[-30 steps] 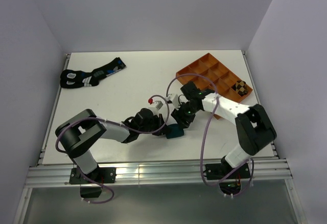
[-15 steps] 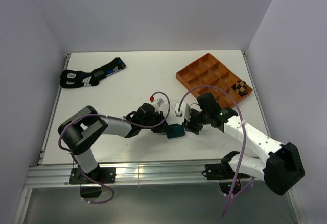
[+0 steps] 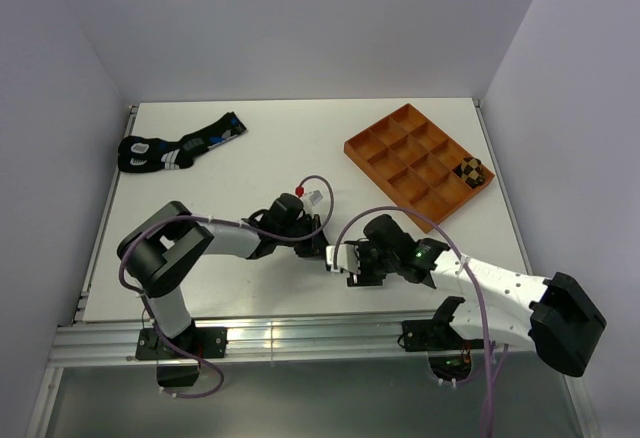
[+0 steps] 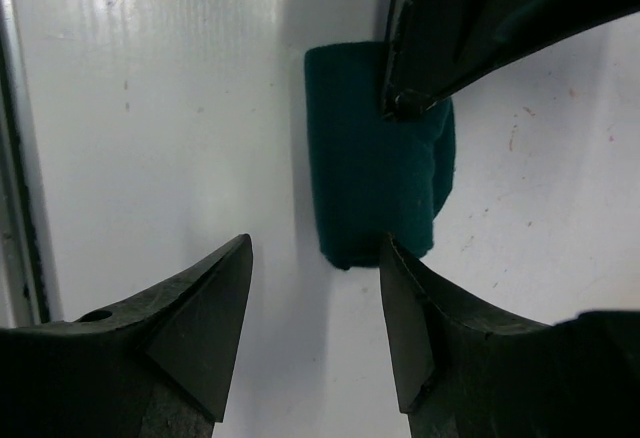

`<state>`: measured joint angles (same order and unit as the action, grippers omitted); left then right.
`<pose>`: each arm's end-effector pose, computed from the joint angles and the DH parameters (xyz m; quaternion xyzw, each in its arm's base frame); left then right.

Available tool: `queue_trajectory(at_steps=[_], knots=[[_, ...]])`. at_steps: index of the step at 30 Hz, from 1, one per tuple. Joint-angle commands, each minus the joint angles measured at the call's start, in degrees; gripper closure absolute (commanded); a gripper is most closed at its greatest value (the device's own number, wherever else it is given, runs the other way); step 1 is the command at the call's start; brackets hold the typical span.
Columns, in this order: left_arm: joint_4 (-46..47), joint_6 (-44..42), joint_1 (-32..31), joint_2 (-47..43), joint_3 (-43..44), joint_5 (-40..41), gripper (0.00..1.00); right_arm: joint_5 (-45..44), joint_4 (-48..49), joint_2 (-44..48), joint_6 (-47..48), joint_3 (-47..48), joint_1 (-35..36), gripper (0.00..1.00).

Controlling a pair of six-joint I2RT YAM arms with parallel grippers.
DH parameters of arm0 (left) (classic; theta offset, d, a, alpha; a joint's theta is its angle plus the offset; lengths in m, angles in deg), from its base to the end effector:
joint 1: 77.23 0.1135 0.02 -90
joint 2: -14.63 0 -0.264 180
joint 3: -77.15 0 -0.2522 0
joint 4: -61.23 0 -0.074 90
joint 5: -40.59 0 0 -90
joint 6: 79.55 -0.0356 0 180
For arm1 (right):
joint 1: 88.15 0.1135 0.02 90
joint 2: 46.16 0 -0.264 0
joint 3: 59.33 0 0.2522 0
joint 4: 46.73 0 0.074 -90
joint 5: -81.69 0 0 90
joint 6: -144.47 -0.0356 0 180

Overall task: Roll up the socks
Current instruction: Roll the sock at the center of the board, then pick up the sock at the center of the board.

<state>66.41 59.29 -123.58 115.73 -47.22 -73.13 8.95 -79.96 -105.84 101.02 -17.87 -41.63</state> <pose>0.2167 -0.2479 0.1238 0.0671 0.8897 -0.4295 0.1397 0.1255 0.1477 0.1781 -0.7114 0.6060 0.1416 0.3264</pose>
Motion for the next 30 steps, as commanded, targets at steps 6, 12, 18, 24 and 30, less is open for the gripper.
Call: queue_trajectory(at_steps=[6,12,18,24,30], knots=[[-13.0,-2.9,-0.2,5.2,-0.9,-0.9,1.0,-4.9,9.0,-4.5,0.9,0.1,3.1,0.39],[-12.8,-3.0,0.6,6.5,-0.6,-3.0,1.0,-6.5,10.6,-7.8,1.0,0.7,4.5,0.4],[-12.5,-3.1,1.5,7.6,-0.3,-6.1,1.0,-9.2,12.0,-11.5,0.5,1.3,6.5,0.41],[-10.8,-1.8,2.8,9.8,-0.3,-11.2,1.0,-10.7,13.2,-15.6,0.9,2.3,7.4,0.42],[-14.1,-2.8,3.3,11.1,1.7,-13.2,1.0,-11.7,14.9,-18.1,0.9,2.7,7.8,0.44]])
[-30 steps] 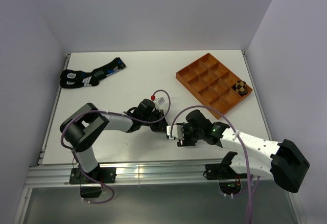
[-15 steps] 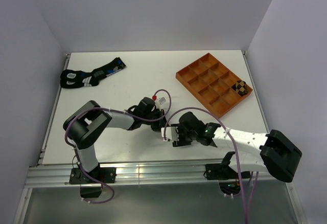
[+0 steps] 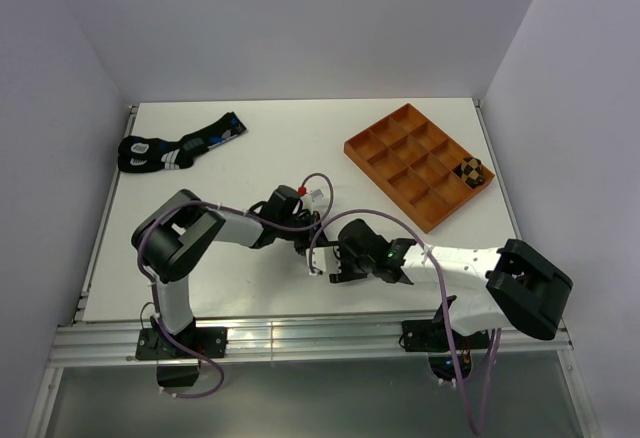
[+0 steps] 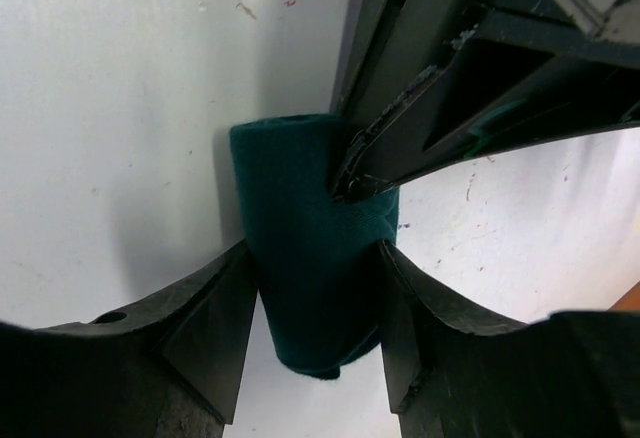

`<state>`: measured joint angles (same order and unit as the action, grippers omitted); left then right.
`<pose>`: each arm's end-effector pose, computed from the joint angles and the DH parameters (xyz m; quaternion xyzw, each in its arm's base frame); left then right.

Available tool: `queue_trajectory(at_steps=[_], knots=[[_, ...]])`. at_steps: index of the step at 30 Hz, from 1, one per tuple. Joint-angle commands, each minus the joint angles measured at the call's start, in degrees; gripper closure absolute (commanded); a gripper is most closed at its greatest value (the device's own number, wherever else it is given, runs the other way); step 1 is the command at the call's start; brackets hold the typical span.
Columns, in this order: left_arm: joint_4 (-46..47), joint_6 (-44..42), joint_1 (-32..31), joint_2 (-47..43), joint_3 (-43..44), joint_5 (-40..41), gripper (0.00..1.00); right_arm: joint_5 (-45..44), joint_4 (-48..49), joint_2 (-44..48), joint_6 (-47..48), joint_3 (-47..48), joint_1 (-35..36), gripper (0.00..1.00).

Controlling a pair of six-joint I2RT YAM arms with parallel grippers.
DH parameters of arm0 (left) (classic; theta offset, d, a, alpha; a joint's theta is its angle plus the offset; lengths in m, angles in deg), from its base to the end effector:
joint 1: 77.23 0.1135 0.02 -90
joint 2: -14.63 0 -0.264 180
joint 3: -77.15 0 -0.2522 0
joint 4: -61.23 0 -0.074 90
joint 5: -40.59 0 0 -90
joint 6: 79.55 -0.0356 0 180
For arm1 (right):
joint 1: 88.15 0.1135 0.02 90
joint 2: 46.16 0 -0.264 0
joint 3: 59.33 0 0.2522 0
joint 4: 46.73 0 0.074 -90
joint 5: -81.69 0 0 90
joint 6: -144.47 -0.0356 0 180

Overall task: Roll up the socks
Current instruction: Pick up the sock at the center of the board.

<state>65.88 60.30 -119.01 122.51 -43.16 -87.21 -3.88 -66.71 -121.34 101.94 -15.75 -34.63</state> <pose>0.2414 -0.2449 0.1064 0.0663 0.8762 -0.4750 0.0466 0.1377 0.1908 0.1508 -0.7362 0.5905 0.0538 0.3264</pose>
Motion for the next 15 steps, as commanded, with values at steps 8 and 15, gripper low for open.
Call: queue_trajectory(at_steps=[8,15], knots=[[-12.1,-2.6,-0.8,5.1,-2.6,-3.6,1.0,0.2,0.8,-6.6,-1.1,3.0,1.2,0.52],[-3.7,3.5,-0.7,2.9,-5.5,-8.1,0.89,0.7,-1.6,-9.1,-3.9,6.3,1.1,0.88]])
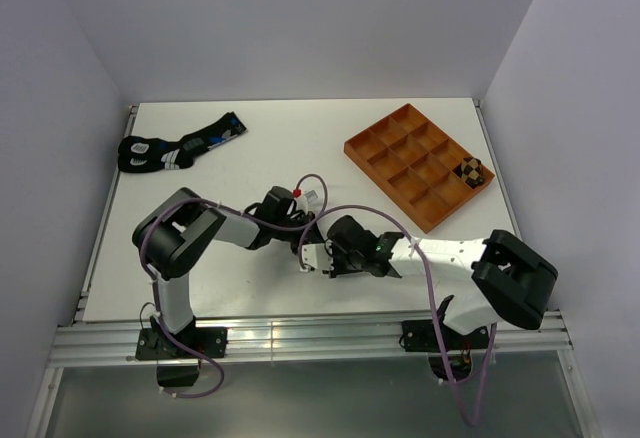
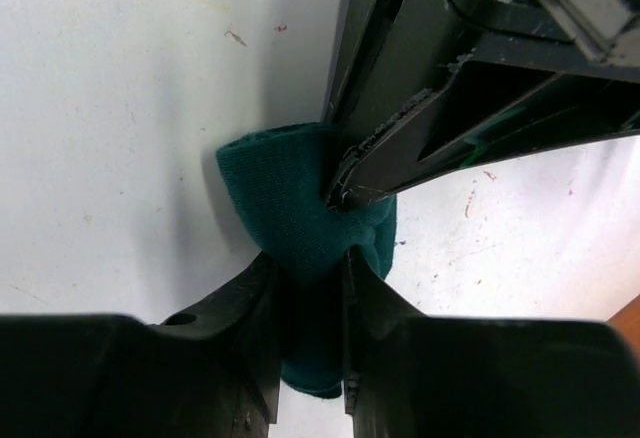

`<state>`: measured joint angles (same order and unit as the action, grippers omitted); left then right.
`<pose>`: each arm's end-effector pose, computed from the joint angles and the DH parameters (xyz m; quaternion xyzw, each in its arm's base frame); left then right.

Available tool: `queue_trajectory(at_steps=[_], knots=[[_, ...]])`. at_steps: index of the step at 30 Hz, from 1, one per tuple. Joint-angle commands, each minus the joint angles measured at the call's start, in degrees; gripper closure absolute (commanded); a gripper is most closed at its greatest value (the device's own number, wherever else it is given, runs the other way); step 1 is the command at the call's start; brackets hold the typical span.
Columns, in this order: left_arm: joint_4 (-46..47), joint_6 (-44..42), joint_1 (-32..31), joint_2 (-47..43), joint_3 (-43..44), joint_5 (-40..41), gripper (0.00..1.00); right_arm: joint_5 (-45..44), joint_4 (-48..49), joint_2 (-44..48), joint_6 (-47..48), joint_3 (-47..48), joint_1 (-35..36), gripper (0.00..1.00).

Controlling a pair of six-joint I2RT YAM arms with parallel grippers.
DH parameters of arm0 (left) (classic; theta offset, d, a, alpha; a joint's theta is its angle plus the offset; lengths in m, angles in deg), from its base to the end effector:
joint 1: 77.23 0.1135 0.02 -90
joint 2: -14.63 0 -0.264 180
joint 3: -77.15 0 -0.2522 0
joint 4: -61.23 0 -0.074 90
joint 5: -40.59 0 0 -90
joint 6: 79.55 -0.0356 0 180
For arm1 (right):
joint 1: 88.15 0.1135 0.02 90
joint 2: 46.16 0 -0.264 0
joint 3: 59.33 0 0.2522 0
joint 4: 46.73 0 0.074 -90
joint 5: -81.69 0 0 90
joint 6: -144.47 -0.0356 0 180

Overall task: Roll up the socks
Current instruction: Pick up the sock at the center of the board.

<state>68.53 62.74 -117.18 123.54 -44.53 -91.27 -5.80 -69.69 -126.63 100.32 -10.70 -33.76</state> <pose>0.2445 -0.2358 0.0995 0.0486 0.8677 -0.4942 0.0203 0.1465 0.2072 0.1513 -0.7355 0.6059 0.0433 0.2999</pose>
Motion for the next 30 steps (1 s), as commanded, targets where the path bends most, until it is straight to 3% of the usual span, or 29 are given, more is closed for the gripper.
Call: queue_trajectory(at_steps=[1,6,14,30], knots=[[-4.7,1.7,-2.4,1.2,-4.5,-3.7,0.88,3.6,-0.1,-4.3,-2.9,1.8,0.1,0.9],[4.1,8.3,-0.3,-5.7,-8.5,-2.0,0.8,5.2,-2.0,-3.8,-4.9,3.9,-1.6,0.99],[12.3,12.1,4.1,-15.6,-11.2,2.5,0.79,7.3,-4.7,-2.9,-7.9,6.2,-6.0,1.0],[8.6,9.7,10.6,-26.4,-11.3,5.4,0.73,17.4,-13.9,-1.7,-9.5,12.5,-14.3,1.0]])
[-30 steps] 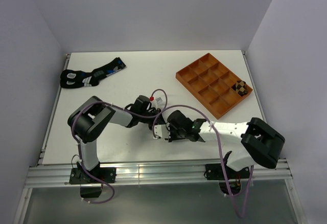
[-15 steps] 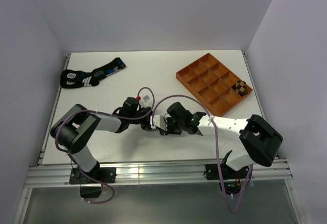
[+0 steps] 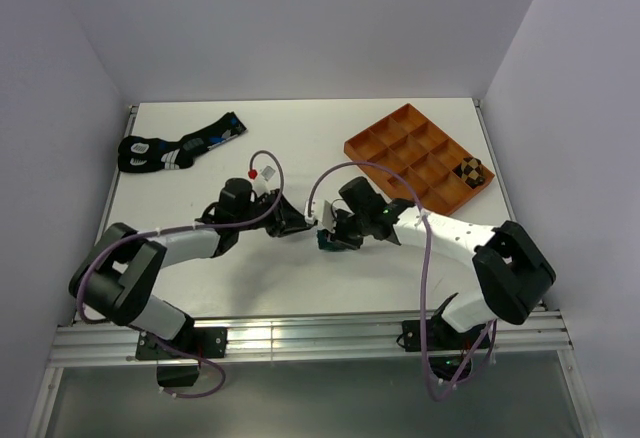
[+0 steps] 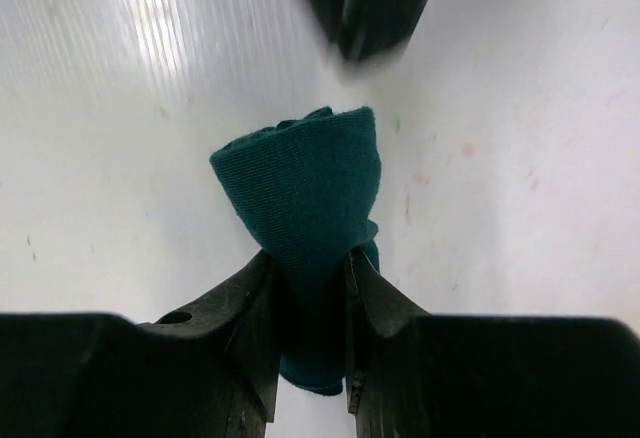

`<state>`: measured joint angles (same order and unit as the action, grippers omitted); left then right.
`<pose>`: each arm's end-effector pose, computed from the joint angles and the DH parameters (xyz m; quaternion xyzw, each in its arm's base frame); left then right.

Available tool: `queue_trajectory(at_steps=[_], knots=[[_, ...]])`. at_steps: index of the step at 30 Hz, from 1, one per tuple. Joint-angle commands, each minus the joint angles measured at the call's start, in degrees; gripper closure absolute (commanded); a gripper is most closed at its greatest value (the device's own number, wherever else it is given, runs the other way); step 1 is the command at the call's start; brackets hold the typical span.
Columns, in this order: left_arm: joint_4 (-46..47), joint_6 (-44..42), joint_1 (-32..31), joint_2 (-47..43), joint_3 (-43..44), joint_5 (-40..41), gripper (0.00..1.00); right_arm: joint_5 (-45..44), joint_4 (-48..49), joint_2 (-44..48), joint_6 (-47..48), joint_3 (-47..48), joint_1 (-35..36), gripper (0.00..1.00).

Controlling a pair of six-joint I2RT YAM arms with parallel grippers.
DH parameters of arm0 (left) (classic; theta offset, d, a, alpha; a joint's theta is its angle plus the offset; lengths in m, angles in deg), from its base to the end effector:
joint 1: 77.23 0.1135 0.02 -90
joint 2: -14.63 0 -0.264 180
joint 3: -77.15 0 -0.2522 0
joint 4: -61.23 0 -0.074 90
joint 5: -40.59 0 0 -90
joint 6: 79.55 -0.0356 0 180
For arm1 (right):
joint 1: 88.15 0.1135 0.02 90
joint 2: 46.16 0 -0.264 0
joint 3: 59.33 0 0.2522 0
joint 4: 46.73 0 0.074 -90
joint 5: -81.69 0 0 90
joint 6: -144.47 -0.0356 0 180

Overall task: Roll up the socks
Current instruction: Pick up the sock at the center of the board, then place the sock in the storage box.

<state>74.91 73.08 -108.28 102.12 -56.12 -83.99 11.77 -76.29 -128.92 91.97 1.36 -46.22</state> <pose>0.2393 -0.1676 0.1656 -0.0724 0.8259 -0.5369 0.1559 0.2055 0.2010 0.1964 -0.6383 0.6788 0.1770 0.3170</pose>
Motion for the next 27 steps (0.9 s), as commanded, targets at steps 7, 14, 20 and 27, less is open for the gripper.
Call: queue_trajectory(at_steps=[7,14,20,27], knots=[[-5.5,-5.4,5.4,-10.2,3.4,-1.5,0.69,0.5,-9.6,5.6,-2.3,1.2,-4.5,1.0],[-10.2,-7.0,6.6,-13.0,4.8,-0.7,0.69,-3.5,-10.5,9.4,-4.5,3.6,-8.5,1.0],[-12.8,-7.0,6.6,-13.8,4.5,0.2,0.7,-14.5,-8.1,9.5,-7.1,7.7,-16.8,1.0],[-16.1,-8.3,6.7,-14.7,4.6,2.6,0.71,-18.5,-3.9,5.2,-6.5,12.5,-33.2,1.0]])
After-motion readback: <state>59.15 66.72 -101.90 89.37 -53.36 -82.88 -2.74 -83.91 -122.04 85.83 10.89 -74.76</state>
